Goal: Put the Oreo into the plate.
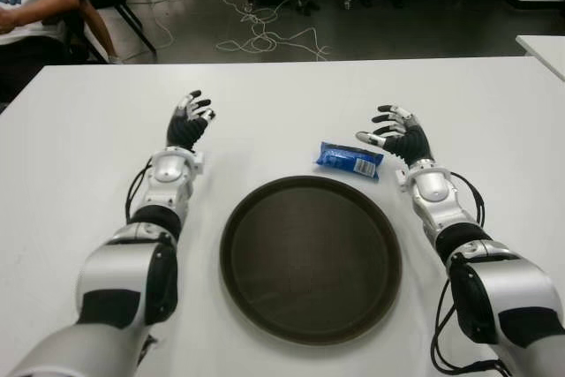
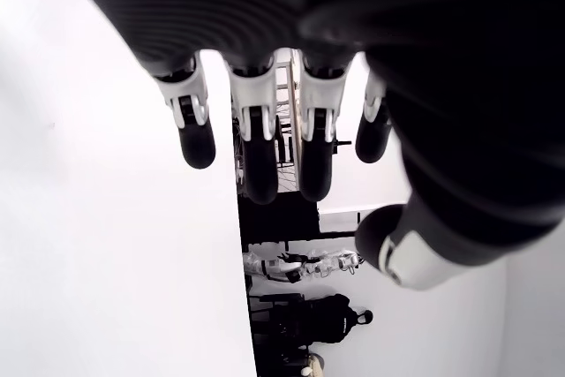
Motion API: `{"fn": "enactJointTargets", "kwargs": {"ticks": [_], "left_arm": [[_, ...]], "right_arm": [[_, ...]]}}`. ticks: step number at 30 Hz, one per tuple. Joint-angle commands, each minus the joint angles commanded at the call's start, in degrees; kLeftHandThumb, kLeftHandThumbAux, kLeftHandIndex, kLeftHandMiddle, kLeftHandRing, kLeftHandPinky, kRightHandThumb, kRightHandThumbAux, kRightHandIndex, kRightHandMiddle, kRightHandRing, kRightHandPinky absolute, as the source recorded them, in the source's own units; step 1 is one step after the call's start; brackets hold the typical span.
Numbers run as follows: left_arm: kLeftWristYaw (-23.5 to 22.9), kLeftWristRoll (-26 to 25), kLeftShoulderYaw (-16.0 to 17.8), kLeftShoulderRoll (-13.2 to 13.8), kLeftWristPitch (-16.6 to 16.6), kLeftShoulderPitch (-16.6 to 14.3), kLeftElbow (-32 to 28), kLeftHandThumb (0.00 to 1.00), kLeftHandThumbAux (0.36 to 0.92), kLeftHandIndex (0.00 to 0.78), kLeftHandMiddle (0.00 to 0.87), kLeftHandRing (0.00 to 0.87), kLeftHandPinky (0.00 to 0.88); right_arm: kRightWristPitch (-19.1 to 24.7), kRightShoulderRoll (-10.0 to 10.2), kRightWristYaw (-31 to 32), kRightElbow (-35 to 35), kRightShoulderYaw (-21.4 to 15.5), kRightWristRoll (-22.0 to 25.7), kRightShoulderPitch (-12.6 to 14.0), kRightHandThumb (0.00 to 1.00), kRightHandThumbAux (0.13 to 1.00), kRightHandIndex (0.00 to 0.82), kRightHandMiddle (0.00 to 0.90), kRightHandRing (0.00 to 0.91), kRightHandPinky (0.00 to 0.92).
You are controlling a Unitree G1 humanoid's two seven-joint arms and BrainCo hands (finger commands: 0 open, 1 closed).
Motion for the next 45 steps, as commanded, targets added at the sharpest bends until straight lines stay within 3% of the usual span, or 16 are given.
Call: {"fn": "enactJointTargets", "kwargs": {"ticks": [10, 13, 19, 29, 35, 45], "left_arm": [[0.17, -0.02, -0.11, -0.07, 0.19, -0.07, 0.0, 0.098, 0.656, 0.113, 0.201, 0.164, 0.112], [0.45, 0.19, -0.31, -0.1, 0.09, -0.03, -0.01, 0.1, 0.668, 0.116, 0.197, 0.16, 0.11], [0.6, 0.27, -0.52, -0.2, -0.13, -0.03, -0.01, 0.1, 0.679, 0.121, 0.201, 0.166, 0.122], [0.52, -0.07, -0.33, -0.36, -0.22, 0.03, -0.01, 0.082, 0.66, 0.133, 0.206, 0.169, 0.122], [1.2, 0.14, -0.49, -0.54, -0.34, 0.11, -0.06, 0.082, 0.658, 0.134, 0.217, 0.176, 0.124], [1.57, 0.39, -0.98, -0.51, -0.88, 0.37, -0.11, 0.098, 0.647, 0.138, 0.212, 0.173, 0.123]], "right_arm": [[-3.84, -1.26, -5.6, -0.37, 4.46, -5.56, 0.33, 0.0, 0.733, 0.122, 0.165, 0.176, 0.164], [-5.33, -1.8, -9.33, -0.67, 6.58, -8.29, 0.46, 0.0, 0.719, 0.045, 0.069, 0.082, 0.081], [-4.65, -2.96, -15.12, -0.49, 10.68, -13.25, 0.07, 0.0, 0.713, 0.004, 0.007, 0.012, 0.025], [-2.92, -4.68, -20.75, -1.15, 17.7, -20.7, -1.7, 0.0, 0.691, 0.0, 0.0, 0.0, 0.048], [-0.55, -4.99, -18.31, -2.46, 22.35, -24.68, -4.52, 0.0, 0.659, 0.0, 0.002, 0.034, 0.096], [1.81, -4.58, -12.52, -3.51, 27.83, -28.55, -8.57, 0.0, 0.661, 0.009, 0.044, 0.066, 0.083]]}}
